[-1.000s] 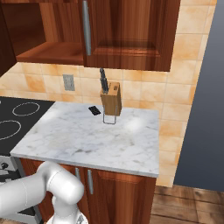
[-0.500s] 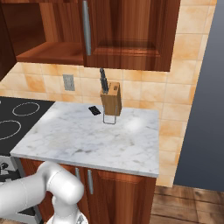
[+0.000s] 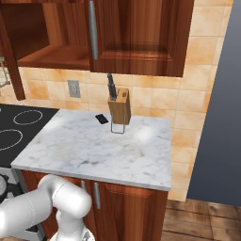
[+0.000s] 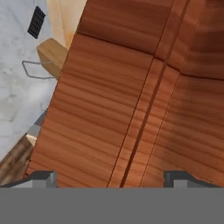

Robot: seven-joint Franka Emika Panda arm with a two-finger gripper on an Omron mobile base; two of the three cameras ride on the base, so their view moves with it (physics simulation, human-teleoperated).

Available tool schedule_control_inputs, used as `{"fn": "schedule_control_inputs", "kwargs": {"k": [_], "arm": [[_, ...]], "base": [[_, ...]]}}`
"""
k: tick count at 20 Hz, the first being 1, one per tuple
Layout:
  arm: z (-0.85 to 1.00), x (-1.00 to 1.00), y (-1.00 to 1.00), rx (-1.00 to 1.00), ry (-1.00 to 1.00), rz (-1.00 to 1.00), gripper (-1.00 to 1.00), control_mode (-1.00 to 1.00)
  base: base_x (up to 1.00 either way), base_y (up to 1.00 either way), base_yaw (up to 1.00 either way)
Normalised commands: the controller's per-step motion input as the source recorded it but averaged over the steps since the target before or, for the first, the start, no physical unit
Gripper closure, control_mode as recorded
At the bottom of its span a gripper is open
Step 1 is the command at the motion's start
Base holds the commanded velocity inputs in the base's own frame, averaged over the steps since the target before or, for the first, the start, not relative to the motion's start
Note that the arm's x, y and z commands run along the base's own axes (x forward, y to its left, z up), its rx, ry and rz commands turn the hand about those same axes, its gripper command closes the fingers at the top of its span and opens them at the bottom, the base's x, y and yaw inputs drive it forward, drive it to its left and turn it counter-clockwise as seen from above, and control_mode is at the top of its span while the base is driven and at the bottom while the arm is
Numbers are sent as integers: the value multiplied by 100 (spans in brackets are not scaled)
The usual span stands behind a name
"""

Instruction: Close all open cabinet doors.

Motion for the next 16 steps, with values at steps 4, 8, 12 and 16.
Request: {"fn": "schedule_control_inputs", "kwargs": {"k": [4, 8, 12, 16], "arm": [[5, 64, -67, 0, 6, 6, -100, -100], [5, 68, -61, 0, 5, 8, -100, -100], [3, 79, -49, 0, 5, 12, -100, -100], [1, 91, -42, 1, 4, 14, -100, -100]], "base": [[0, 0, 0], [0, 0, 0], [0, 0, 0], [0, 0, 0]]}}
